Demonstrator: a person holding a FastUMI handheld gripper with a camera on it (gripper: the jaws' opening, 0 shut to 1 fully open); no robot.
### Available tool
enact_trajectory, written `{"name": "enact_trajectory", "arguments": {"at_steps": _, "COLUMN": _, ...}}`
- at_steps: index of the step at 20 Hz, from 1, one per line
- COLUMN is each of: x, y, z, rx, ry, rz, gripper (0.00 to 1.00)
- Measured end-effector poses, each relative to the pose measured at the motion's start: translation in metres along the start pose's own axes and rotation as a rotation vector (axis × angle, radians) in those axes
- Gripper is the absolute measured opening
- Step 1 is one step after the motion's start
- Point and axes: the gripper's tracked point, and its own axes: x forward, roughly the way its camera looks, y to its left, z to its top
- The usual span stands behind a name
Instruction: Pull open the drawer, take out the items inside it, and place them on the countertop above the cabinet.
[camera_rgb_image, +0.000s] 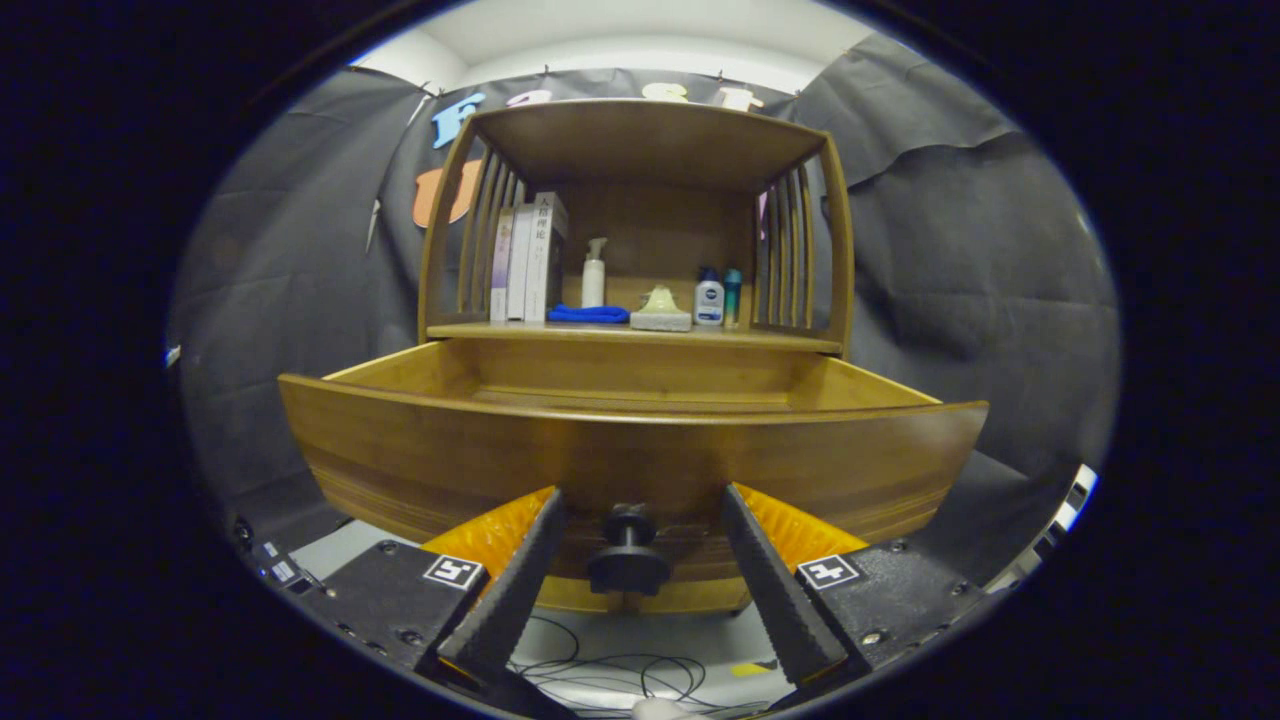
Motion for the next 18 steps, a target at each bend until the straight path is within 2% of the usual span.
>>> {"name": "enact_trajectory", "arguments": {"at_steps": 18, "x": 0.011, "y": -0.005, "z": 0.011, "rx": 0.014, "ry": 0.019, "rz": 0.035, "gripper": 0.99}}
